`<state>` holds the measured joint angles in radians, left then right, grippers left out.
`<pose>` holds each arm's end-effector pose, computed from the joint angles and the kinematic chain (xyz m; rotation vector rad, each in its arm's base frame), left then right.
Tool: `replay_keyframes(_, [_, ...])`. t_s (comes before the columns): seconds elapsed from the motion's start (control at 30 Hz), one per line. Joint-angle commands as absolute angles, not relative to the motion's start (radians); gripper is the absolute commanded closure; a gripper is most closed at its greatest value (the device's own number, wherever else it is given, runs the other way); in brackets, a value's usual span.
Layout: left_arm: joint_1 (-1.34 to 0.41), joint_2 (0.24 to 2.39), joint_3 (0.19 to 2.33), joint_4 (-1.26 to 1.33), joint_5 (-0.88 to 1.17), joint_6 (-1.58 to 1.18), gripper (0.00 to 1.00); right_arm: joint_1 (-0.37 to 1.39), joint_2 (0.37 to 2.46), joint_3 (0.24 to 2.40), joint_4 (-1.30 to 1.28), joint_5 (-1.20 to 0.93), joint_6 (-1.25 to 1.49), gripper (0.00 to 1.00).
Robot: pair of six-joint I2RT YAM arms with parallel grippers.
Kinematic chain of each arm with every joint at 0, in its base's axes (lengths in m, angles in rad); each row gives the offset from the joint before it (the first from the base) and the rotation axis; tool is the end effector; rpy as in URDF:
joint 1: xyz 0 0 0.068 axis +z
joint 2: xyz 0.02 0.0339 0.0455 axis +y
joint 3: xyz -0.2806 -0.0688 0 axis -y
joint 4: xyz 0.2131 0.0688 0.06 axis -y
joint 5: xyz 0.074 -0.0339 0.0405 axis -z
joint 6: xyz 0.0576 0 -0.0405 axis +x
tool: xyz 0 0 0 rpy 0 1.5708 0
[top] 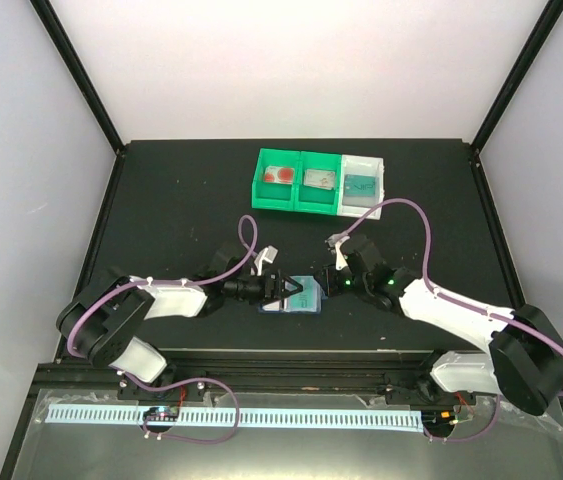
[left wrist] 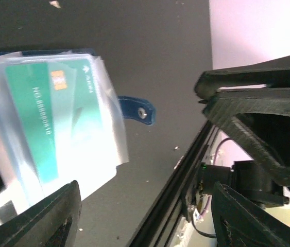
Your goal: Take the credit cards out of the card holder
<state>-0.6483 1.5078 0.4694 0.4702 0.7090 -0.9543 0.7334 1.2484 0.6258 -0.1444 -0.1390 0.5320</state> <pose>0.1857 -0.1877 0.1770 0.1172 2.4853 -1.5877 0.1682 0.1623 0.2132 -0.3204 2.4457 0.7581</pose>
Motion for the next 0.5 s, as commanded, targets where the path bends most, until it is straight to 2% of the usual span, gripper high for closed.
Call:
replay_keyframes(0.0, [-0.649, 1.510, 0.501, 0.383, 0.634, -0.885, 0.30, 0.736, 1.255, 0.618, -0.126, -0.134, 0.525, 0.80])
replay_keyframes(0.47, [-0.645, 1.558, 0.546, 0.275, 0.540, -0.800, 0.38, 0.736, 1.446, 0.643, -0.035, -0.202, 0.533, 0.83])
